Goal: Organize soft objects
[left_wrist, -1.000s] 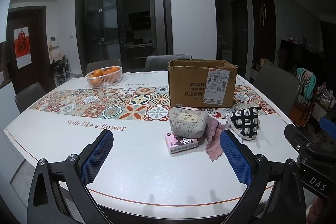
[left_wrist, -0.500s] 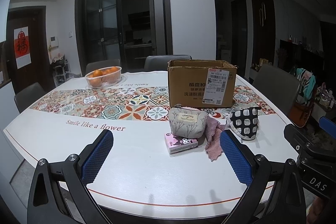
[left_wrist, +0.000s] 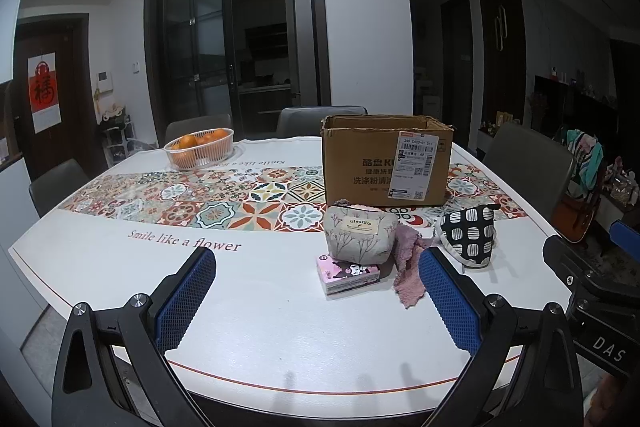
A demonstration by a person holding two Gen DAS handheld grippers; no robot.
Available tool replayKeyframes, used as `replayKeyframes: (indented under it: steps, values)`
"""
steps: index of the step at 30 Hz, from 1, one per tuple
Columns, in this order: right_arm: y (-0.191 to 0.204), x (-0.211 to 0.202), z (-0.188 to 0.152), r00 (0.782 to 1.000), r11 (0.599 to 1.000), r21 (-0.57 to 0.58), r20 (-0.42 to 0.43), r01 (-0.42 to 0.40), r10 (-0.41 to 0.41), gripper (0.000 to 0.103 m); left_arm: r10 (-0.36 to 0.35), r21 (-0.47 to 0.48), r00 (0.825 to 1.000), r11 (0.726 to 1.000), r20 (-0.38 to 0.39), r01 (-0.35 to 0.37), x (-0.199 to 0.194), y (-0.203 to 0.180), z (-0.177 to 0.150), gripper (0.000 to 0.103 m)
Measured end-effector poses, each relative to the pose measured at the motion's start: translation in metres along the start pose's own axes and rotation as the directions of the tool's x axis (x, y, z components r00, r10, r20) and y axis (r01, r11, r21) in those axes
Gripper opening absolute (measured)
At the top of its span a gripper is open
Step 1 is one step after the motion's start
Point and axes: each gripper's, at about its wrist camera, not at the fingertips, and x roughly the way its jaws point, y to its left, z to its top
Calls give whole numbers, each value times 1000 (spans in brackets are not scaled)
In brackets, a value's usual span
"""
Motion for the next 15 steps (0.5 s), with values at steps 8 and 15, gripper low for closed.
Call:
replayKeyframes:
  steps: [8,15]
  values:
    - [0,0,0,1000,1000,-1,-1,-1,1,103,1,-1,1000,1000,-1,-1,0,0,0,103]
    - [0,0,0,1000,1000,-1,0,1,-1,103,1,0,1000,1000,0,-1,0,1,0,103]
